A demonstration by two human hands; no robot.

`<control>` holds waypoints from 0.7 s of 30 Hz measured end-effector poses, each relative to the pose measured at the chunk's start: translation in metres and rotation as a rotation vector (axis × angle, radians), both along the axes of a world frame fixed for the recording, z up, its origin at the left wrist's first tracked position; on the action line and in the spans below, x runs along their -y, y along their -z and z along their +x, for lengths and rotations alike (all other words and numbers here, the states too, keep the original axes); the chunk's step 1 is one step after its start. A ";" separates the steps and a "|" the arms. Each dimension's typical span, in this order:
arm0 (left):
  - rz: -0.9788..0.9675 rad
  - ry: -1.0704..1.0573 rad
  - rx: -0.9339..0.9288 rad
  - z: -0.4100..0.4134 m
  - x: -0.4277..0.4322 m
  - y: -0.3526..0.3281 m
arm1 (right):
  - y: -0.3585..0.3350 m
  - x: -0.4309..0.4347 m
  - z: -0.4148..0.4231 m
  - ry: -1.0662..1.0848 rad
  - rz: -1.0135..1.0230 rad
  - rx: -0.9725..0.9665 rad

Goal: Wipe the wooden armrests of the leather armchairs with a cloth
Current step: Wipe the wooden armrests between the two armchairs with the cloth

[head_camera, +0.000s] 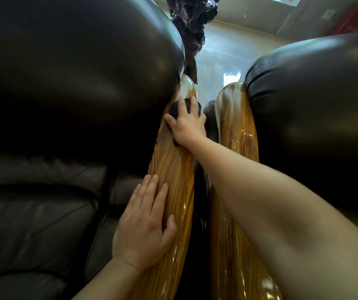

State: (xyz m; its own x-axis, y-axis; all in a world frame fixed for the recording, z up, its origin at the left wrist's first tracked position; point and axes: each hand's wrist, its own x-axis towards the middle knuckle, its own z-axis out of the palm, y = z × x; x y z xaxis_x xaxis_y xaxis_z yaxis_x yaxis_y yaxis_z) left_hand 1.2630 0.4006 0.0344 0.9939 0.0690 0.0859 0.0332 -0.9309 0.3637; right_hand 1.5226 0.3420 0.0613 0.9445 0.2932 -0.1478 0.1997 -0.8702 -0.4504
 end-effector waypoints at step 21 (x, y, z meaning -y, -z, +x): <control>0.000 0.029 0.012 0.000 -0.001 0.007 | 0.001 0.000 -0.038 -0.341 -0.141 0.374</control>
